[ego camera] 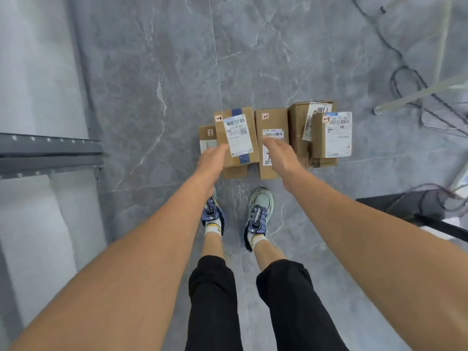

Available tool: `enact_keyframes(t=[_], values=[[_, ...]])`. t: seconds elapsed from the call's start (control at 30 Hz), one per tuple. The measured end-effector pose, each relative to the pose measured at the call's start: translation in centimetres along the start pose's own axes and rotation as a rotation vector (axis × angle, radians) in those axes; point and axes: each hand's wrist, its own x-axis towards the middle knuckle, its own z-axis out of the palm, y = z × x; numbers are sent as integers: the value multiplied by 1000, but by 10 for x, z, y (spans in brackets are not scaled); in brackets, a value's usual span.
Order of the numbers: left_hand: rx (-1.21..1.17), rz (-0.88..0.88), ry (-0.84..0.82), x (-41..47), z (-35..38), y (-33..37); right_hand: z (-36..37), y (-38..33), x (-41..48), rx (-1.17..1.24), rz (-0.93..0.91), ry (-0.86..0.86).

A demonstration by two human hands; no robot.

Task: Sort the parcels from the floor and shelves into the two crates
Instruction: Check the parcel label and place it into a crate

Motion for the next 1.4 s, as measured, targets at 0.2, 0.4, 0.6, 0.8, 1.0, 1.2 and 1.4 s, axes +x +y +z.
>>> enact_keyframes(t=[0.2,0.4,0.6,0.8,1.0,1.2,1.4], values=[[-16,-54,6,89,15,-17,23,17,81,13,58,18],[-114,-67,-16,148,23,-27,39,24,133,51,131,54],[-152,-92,-59,169,26,-34,51,25,147,94,126,33],[-199,-85,-90,160,19,-31,54,17,141,73,144,18],[-289,-6,-70,103,-18,7,47,-32,91,81,29,12],[-390,182,-35,9,-88,84,52,-137,8,73,-182,17],[-396,413,64,-103,-175,167,66,-266,-103,76,-413,1]])
